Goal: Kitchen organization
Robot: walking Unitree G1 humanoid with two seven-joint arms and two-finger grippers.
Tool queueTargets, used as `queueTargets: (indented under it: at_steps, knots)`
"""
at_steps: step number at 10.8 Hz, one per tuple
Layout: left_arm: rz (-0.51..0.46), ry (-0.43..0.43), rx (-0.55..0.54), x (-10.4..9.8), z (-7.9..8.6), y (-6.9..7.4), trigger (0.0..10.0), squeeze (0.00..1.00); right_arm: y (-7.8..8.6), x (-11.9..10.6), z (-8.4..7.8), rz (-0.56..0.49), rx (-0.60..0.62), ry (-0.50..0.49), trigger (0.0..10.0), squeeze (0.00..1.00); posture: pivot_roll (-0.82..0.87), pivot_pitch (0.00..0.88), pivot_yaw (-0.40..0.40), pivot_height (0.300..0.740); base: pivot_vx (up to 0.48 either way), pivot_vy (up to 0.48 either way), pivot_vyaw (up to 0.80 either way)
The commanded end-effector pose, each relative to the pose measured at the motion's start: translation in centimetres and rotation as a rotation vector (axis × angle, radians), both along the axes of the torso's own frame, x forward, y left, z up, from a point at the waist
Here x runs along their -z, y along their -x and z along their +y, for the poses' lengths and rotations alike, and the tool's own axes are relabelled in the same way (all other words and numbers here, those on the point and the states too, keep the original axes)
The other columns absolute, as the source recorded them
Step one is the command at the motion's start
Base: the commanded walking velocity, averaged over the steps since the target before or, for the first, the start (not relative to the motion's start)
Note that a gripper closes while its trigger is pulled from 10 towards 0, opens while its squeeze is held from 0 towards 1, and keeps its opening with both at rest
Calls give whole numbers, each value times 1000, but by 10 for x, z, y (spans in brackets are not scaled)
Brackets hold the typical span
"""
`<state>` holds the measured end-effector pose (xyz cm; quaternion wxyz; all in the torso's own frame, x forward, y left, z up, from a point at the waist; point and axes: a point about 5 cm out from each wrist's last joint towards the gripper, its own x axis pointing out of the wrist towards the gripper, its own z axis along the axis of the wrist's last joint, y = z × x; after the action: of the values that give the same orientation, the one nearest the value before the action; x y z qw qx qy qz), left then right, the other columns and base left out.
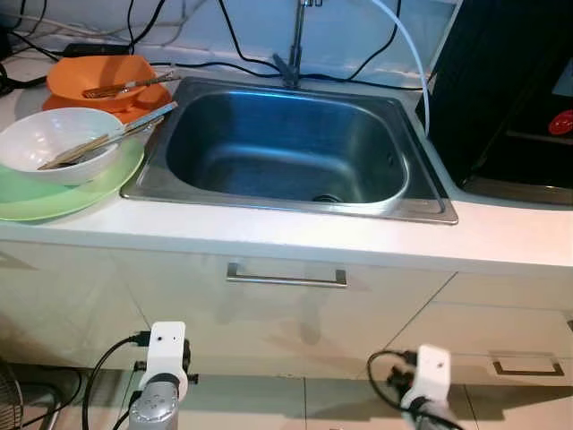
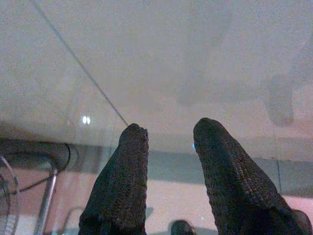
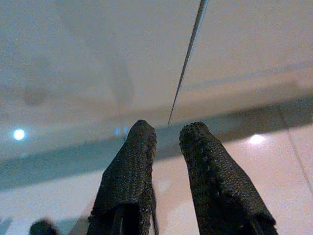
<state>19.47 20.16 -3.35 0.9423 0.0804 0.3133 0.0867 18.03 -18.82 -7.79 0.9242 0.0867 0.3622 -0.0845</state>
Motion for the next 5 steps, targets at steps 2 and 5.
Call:
queueTargets:
  at_steps: [2,5]
  knots:
    - [-57,-27,0,-3,-3,-2,10000,0,0,-7,-18,-72,17,49,10000,0,-76,29,-83,740,0,0,0]
    - [-192,-123,16,-14,-1,-7,10000,0,-2,-40,-56,-297,68,175,10000,0,-98,55,-87,740,0,0,0]
